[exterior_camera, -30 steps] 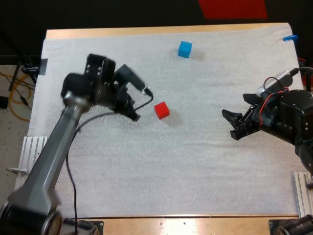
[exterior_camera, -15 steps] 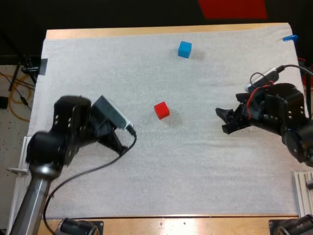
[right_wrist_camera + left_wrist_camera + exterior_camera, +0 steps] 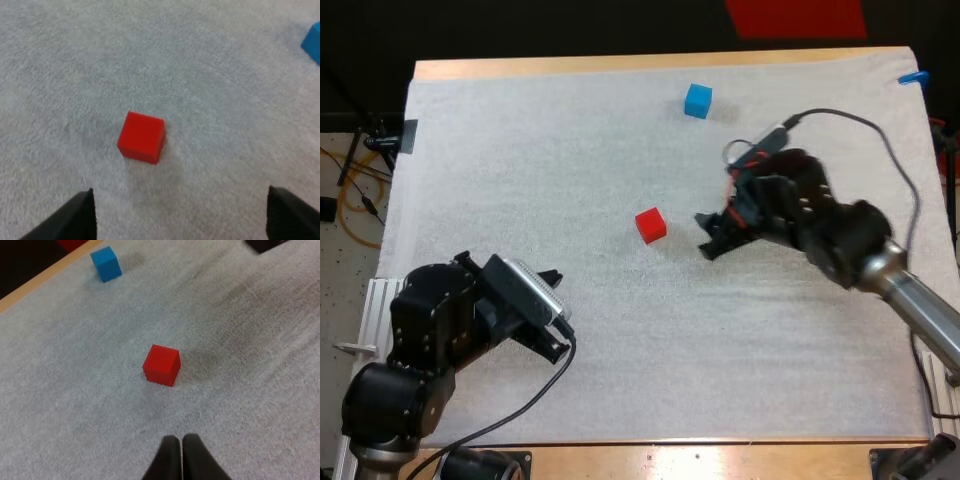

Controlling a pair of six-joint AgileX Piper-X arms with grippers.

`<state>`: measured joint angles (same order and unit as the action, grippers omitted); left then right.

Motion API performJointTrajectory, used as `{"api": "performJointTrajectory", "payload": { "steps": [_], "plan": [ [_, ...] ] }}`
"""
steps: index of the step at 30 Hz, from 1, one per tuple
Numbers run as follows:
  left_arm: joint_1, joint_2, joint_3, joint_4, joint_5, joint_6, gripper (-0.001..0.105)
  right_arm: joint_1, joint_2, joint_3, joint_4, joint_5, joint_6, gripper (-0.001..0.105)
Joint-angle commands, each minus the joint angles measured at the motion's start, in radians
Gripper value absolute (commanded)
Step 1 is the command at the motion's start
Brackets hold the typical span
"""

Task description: Stack red cube on blue cube

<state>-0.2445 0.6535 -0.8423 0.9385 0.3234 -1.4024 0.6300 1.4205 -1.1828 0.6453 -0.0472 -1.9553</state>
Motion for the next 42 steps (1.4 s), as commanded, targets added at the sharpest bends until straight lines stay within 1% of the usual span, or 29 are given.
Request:
{"api": "performJointTrajectory", "payload": {
  "steps": [1,4,9,13,17,19,24,32,36,39,42],
  "plan": [
    [-0.005,-0.014,-0.001,-0.008,0.009,-0.014,0.000,0.014,0.040,-0.042,-0.007,0.029,0.040,0.067],
    [-0.005,-0.038,-0.001,-0.008,0.028,-0.014,0.000,0.026,0.122,-0.109,-0.005,0.047,0.087,0.067],
    [-0.005,-0.074,-0.001,-0.004,0.033,-0.014,0.000,0.052,0.245,-0.217,0.003,0.047,0.121,0.067],
    [-0.005,-0.107,-0.001,0.006,0.033,-0.014,0.000,0.076,0.350,-0.302,0.032,0.115,0.127,0.067],
    [-0.005,-0.125,-0.001,0.008,0.058,-0.014,0.000,0.087,0.430,-0.355,0.052,0.118,0.158,0.067],
    [-0.005,-0.126,-0.001,0.015,0.063,-0.014,0.000,0.086,0.471,-0.378,0.068,0.118,0.190,0.067],
    [-0.005,-0.126,-0.001,0.027,0.062,-0.014,0.000,0.086,0.527,-0.392,0.066,0.088,0.207,0.067],
    [-0.005,-0.126,-0.001,0.027,0.062,-0.014,0.000,0.098,0.586,-0.399,0.062,0.087,0.243,0.067],
    [-0.005,-0.126,-0.001,0.027,0.062,-0.014,0.000,0.103,0.605,-0.399,0.059,0.087,0.246,0.067],
    [-0.005,-0.126,-0.001,0.027,0.062,-0.014,0.000,0.107,0.623,-0.399,0.046,0.057,0.246,0.067],
    [-0.005,-0.126,-0.001,0.027,0.062,-0.014,0.000,0.112,0.639,-0.400,0.039,0.056,0.253,0.067]
  ]
}}
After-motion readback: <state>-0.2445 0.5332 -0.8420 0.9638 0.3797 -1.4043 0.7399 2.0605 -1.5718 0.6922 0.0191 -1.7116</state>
